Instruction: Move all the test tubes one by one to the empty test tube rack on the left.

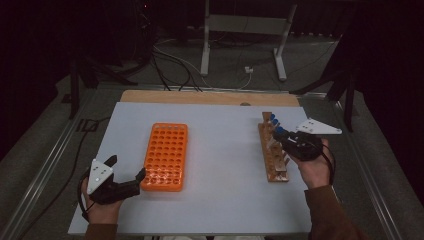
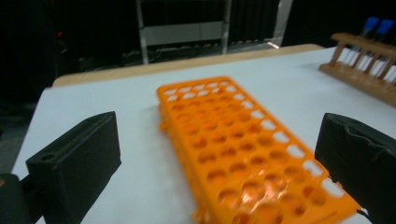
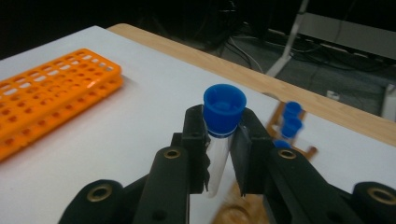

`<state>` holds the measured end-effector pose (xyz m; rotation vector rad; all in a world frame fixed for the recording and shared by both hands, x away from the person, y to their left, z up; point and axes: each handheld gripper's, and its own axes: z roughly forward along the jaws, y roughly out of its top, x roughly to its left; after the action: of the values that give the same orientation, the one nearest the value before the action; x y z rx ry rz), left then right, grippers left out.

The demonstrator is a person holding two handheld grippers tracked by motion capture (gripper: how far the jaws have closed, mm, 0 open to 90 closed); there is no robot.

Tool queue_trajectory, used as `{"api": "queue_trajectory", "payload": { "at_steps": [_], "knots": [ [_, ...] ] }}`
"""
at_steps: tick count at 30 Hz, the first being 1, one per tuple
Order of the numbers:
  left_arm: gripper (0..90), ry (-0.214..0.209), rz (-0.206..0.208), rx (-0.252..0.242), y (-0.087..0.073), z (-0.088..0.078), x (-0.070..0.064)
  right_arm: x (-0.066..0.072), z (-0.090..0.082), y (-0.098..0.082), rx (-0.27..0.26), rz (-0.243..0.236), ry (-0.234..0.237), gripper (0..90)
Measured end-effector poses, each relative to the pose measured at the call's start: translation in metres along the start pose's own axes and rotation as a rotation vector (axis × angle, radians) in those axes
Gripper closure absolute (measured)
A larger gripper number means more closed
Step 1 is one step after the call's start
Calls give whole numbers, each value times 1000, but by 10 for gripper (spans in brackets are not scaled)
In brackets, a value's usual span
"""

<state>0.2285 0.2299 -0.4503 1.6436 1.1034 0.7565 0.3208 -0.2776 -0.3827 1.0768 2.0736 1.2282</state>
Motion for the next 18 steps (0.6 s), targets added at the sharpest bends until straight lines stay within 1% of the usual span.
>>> {"api": "queue_trajectory", "payload": {
  "at_steps": [1,2,3,4,5,6,7,8,9,10,13,15,16,17,18],
  "knots": [
    [13,-12,1,-7,3,2,-1,0,0,0,0,0,0,768],
    [12,-24,2,-14,5,4,-3,5,5,2,2,-2,18,768],
    [12,-36,3,-23,8,7,-4,5,5,2,2,-2,18,768],
    [13,-46,9,-25,11,9,-6,8,8,4,3,-6,27,768],
    [13,-61,10,-29,13,12,-9,15,14,6,7,-12,45,768],
    [14,-78,15,-31,16,15,-11,18,17,8,10,-18,55,768],
    [31,-102,24,-28,19,19,-14,22,19,9,14,-24,62,768],
    [31,-127,33,-27,22,22,-17,22,19,9,14,-24,62,768],
    [44,-143,42,-24,25,26,-21,28,24,13,14,-31,81,768],
    [44,-156,52,-20,28,29,-25,28,24,13,14,-31,81,768],
    [44,-189,81,-19,35,40,-38,39,30,19,12,-43,111,767],
    [47,-205,88,-19,38,47,-46,45,34,21,14,-46,137,767],
    [62,-213,84,-16,40,51,-50,51,38,24,20,-55,161,768],
    [73,-222,79,-9,41,55,-54,54,40,24,23,-55,175,767],
    [73,-231,71,-2,42,60,-57,54,40,24,23,-55,175,767]
  ]
}}
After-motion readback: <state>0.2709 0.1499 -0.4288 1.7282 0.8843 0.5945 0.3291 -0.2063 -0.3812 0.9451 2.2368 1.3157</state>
